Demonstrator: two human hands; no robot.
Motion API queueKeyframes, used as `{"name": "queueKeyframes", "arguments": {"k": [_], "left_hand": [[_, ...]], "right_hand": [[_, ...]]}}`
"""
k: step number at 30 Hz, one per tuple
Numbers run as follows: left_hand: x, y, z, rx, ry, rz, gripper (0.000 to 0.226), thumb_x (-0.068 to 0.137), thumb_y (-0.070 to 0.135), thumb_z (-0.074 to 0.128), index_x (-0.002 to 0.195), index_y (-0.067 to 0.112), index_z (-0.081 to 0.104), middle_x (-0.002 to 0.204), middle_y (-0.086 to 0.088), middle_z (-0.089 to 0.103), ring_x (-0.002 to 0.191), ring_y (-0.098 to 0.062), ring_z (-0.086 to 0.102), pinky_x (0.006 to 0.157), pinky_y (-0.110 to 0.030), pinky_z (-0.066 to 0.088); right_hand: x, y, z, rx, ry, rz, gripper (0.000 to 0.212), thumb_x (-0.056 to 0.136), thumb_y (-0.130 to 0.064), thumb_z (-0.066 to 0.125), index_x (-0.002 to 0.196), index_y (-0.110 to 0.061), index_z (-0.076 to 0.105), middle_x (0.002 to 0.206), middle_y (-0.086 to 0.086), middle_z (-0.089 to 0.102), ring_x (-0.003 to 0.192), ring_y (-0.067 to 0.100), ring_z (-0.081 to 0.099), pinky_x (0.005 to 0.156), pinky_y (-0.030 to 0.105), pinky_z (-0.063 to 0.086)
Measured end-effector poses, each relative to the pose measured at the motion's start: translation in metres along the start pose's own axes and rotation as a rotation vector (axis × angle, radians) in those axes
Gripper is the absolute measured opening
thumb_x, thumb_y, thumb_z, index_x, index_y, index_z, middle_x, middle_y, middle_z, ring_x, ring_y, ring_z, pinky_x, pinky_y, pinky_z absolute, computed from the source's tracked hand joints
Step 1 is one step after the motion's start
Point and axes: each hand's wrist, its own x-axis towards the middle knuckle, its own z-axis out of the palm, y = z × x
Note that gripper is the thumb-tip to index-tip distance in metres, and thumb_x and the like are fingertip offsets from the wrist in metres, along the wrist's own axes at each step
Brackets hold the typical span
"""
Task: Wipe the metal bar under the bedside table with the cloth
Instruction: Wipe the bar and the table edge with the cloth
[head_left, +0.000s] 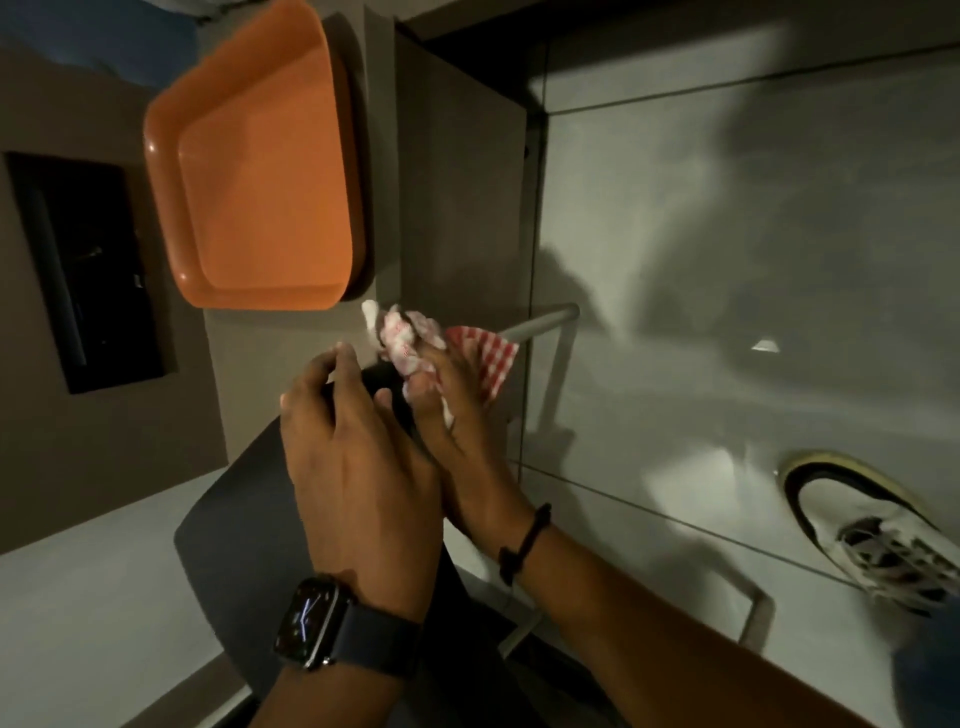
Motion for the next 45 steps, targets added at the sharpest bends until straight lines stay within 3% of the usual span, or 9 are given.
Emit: {"name": "queueKeyframes", "arguments": {"k": [2, 5, 9, 16, 23, 30, 34, 39, 45], "left_hand": [[0.001, 0.001, 0.000, 0.004, 0.008, -0.001, 0.048, 0.104, 0.014, 0.046, 0.150, 0.002, 0.043, 0.148, -0.019, 0.046, 0.135, -0.034, 0.044, 0.107, -0.032, 0.036], [0.001, 0.001, 0.001, 0.011, 0.022, -0.008, 0.046, 0.105, 0.015, 0.045, 0.150, 0.004, 0.044, 0.147, -0.018, 0.046, 0.135, -0.032, 0.043, 0.106, -0.028, 0.032], [-0.001, 0.002, 0.001, 0.016, 0.018, -0.008, 0.046, 0.105, 0.015, 0.044, 0.150, 0.004, 0.045, 0.147, -0.017, 0.046, 0.135, -0.031, 0.043, 0.107, -0.029, 0.034], [-0.005, 0.005, -0.002, -0.018, -0.003, -0.024, 0.049, 0.103, 0.020, 0.041, 0.149, 0.003, 0.046, 0.147, -0.018, 0.047, 0.134, -0.032, 0.045, 0.104, -0.028, 0.035], [-0.008, 0.004, -0.002, -0.004, 0.022, -0.004, 0.045, 0.105, 0.016, 0.043, 0.148, 0.005, 0.048, 0.145, -0.016, 0.048, 0.133, -0.030, 0.045, 0.106, -0.027, 0.033], [-0.018, 0.013, -0.004, -0.026, 0.004, -0.009, 0.047, 0.104, 0.018, 0.043, 0.149, 0.006, 0.047, 0.145, -0.016, 0.048, 0.133, -0.030, 0.045, 0.102, -0.023, 0.032], [-0.018, 0.009, -0.002, -0.021, 0.004, 0.018, 0.047, 0.104, 0.017, 0.044, 0.149, 0.005, 0.047, 0.144, -0.017, 0.048, 0.132, -0.030, 0.045, 0.102, -0.019, 0.029], [-0.018, 0.009, 0.001, -0.023, 0.029, 0.007, 0.048, 0.104, 0.019, 0.044, 0.149, 0.005, 0.046, 0.143, -0.017, 0.049, 0.132, -0.033, 0.046, 0.105, -0.033, 0.036], [-0.019, 0.013, 0.000, 0.000, 0.008, 0.001, 0.048, 0.105, 0.018, 0.043, 0.152, 0.007, 0.042, 0.148, -0.016, 0.045, 0.136, -0.032, 0.042, 0.108, -0.038, 0.039]], "right_hand": [[0.022, 0.014, -0.003, -0.093, 0.062, 0.091, 0.038, 0.112, -0.041, 0.046, 0.150, -0.035, 0.052, 0.167, -0.004, 0.049, 0.159, 0.015, 0.043, 0.129, 0.010, 0.031], [0.068, 0.051, -0.034, -0.169, 0.256, 0.238, 0.056, 0.098, -0.054, 0.050, 0.115, -0.004, 0.071, 0.127, 0.028, 0.069, 0.127, 0.042, 0.062, 0.122, 0.047, 0.045], [0.107, 0.069, -0.078, -0.133, 0.297, 0.478, 0.034, 0.112, -0.019, 0.059, 0.112, 0.009, 0.077, 0.125, 0.033, 0.078, 0.128, 0.050, 0.070, 0.123, 0.061, 0.046], [0.010, -0.001, 0.006, -0.134, 0.119, 0.113, 0.037, 0.110, -0.047, 0.046, 0.141, -0.034, 0.063, 0.130, -0.047, 0.054, 0.126, -0.023, 0.055, 0.114, 0.010, 0.047], [0.054, 0.038, -0.063, -0.287, 0.121, 0.370, 0.034, 0.118, -0.022, 0.048, 0.125, 0.004, 0.068, 0.146, 0.027, 0.063, 0.157, 0.040, 0.044, 0.142, 0.054, 0.018], [-0.001, 0.011, -0.028, -0.230, 0.016, -0.025, 0.037, 0.114, -0.058, 0.035, 0.148, -0.069, 0.042, 0.154, -0.064, 0.022, 0.166, -0.007, 0.010, 0.137, 0.040, 0.019], [0.007, 0.052, -0.031, -0.365, 0.077, -0.087, 0.047, 0.114, -0.057, 0.037, 0.155, -0.074, 0.021, 0.168, -0.052, -0.004, 0.177, 0.025, -0.001, 0.140, 0.068, 0.014], [0.093, 0.083, -0.107, -0.164, 0.230, 0.251, 0.050, 0.114, -0.034, 0.039, 0.114, -0.013, 0.084, 0.127, 0.003, 0.086, 0.120, 0.028, 0.082, 0.098, 0.046, 0.068], [0.069, 0.046, -0.086, -0.288, 0.148, 0.340, 0.033, 0.115, -0.026, 0.052, 0.121, -0.008, 0.079, 0.122, 0.015, 0.082, 0.121, 0.034, 0.075, 0.116, 0.057, 0.054]]}}
